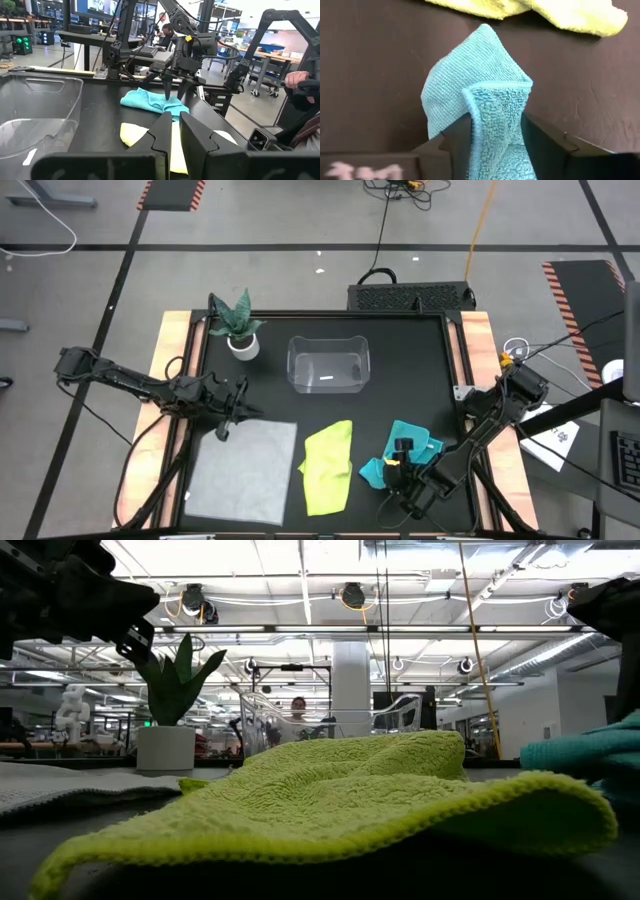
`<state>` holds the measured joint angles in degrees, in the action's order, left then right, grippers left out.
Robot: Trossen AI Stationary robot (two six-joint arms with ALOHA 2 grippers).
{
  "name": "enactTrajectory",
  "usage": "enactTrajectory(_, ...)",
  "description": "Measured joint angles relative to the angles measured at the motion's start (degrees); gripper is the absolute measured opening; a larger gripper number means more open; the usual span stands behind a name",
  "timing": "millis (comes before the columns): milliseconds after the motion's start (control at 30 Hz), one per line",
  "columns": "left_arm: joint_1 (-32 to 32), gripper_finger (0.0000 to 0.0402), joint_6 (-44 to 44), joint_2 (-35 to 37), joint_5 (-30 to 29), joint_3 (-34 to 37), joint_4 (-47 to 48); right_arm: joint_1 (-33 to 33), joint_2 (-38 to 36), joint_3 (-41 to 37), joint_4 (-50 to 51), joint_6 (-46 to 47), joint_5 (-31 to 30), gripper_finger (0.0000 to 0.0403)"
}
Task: Fold microfiber towels
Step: Fold the blue towel
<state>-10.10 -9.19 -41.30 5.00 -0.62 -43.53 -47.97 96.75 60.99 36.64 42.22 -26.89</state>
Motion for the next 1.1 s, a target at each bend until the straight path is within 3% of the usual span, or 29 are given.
enactTrajectory(233, -0.60, 0.0037, 0.00, 0.00, -0.01, 0.00, 0.00, -0.04, 0.00, 0.00, -0.59, -3.07, 0.13, 0.0013)
enactTrajectory(433, -0.60, 0.0037, -0.01, 0.00, -0.01, 0.00, 0.00, 1.15, -2.72, 0.00, 0.07, -6.66, -0.35, 0.0003)
enactTrajectory(567, -0.60, 0.0037, -0.01, 0.00, -0.18, 0.00, -0.02, 2.48, -7.94, 0.00, 0.07, -11.36, -2.94, 0.0002)
enactTrajectory(967, -0.60, 0.0037, -0.28, -0.52, -0.59, 0.00, -0.11, 7.08, -23.33, 0.00, -1.27, -23.26, -3.16, 0.0001)
enactTrajectory(1100, -0.60, 0.0038, -0.64, -3.77, -0.69, -1.53, 0.10, 8.11, -25.84, 0.00, -1.67, -25.53, -2.93, 0.0001)
